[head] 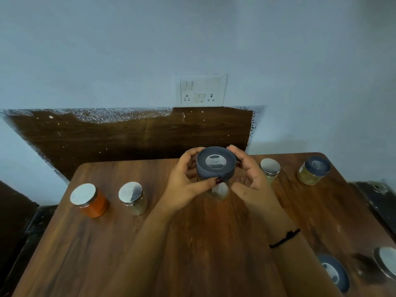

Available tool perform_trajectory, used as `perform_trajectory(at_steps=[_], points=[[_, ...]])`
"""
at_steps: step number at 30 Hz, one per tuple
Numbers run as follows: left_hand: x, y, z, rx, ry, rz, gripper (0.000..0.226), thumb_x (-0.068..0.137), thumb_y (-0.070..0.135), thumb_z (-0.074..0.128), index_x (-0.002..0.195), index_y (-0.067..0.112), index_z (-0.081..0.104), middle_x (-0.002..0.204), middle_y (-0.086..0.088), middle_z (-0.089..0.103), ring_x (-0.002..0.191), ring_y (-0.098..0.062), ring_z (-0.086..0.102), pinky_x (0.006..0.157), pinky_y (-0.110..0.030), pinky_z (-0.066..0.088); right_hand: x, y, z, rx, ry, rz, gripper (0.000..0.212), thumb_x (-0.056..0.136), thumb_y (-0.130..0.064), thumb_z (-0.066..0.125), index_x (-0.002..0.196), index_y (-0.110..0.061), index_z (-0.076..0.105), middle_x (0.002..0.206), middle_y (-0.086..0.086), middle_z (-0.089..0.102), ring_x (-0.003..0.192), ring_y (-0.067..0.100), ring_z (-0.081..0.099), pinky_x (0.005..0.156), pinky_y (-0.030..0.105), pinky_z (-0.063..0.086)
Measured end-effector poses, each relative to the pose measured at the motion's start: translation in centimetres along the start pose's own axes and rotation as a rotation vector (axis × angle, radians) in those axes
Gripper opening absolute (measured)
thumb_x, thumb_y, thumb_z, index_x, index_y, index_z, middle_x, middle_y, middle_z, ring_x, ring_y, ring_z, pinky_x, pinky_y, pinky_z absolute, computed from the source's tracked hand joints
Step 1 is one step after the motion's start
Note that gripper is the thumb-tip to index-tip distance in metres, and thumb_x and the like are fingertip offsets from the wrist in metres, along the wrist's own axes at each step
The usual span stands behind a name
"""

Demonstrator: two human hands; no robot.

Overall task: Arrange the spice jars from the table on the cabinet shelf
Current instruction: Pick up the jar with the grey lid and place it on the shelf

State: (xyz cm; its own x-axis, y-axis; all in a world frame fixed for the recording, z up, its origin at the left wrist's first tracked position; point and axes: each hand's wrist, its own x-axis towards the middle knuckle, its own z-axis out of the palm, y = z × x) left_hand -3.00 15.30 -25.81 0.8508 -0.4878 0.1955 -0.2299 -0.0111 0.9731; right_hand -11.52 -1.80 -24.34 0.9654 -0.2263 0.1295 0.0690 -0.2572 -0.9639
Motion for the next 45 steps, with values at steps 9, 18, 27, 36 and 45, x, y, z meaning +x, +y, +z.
perform_trajectory(at_steps=[9,18,27,36,45], points=[[-0.7,7.6,-0.9,-0.194,0.166,0.048,0.074,0.062,0.039,0.081,0.129,0.019,0.055,0.123,0.004,0.066,0.112,-0.010,0.064,0.084,-0.025,0.057,-1.8,-5.8,0.0,0.109,0.014,-0.194,0.071,0.080,-0.009,0.062,0.143,-0.029,0.039,0.146,-0.010,0.047,0.135,0.009,0.045,0.111,0.043,0.041],[-1.6,14.1,-0.7,-0.321,0.127,0.067,0.045,0.079,0.031,0.070,0.120,0.011,0.062,0.106,-0.002,0.075,0.100,-0.020,0.071,0.074,-0.024,0.057,-3.3,-8.9,-1.2,0.239,-0.011,-0.222,0.080,0.071,-0.037,0.081,0.141,-0.026,0.045,0.138,-0.006,0.055,0.127,0.017,0.055,0.099,0.037,0.051],[-2.7,19.0,-0.1,-0.293,0.151,0.073,0.034,0.084,0.044,0.062,0.107,0.021,0.072,0.108,-0.009,0.074,0.105,-0.031,0.069,0.091,-0.049,0.054,-4.0,-11.7,-1.6,0.368,-0.064,-0.212,0.090,0.063,-0.044,0.088,0.139,-0.023,0.045,0.134,0.000,0.060,0.125,0.021,0.057,0.101,0.043,0.047],[-3.3,20.1,0.3,-0.217,0.129,0.111,0.040,0.080,0.046,0.057,0.102,0.015,0.070,0.090,-0.003,0.077,0.083,-0.017,0.073,0.064,-0.024,0.057,-5.4,-13.5,-1.1,0.302,-0.057,-0.226,0.095,0.055,-0.058,0.085,0.136,-0.029,0.044,0.120,-0.014,0.066,0.112,0.011,0.065,0.093,0.032,0.053],[-3.0,19.7,0.7,-0.225,0.109,0.068,0.050,0.086,0.050,0.054,0.121,0.017,0.064,0.111,-0.010,0.074,0.105,-0.028,0.071,0.095,-0.052,0.054,-5.8,-13.5,-1.0,0.246,0.109,-0.296,0.084,0.056,-0.047,0.084,0.130,-0.040,0.047,0.123,-0.021,0.062,0.111,0.007,0.064,0.084,0.023,0.056]])
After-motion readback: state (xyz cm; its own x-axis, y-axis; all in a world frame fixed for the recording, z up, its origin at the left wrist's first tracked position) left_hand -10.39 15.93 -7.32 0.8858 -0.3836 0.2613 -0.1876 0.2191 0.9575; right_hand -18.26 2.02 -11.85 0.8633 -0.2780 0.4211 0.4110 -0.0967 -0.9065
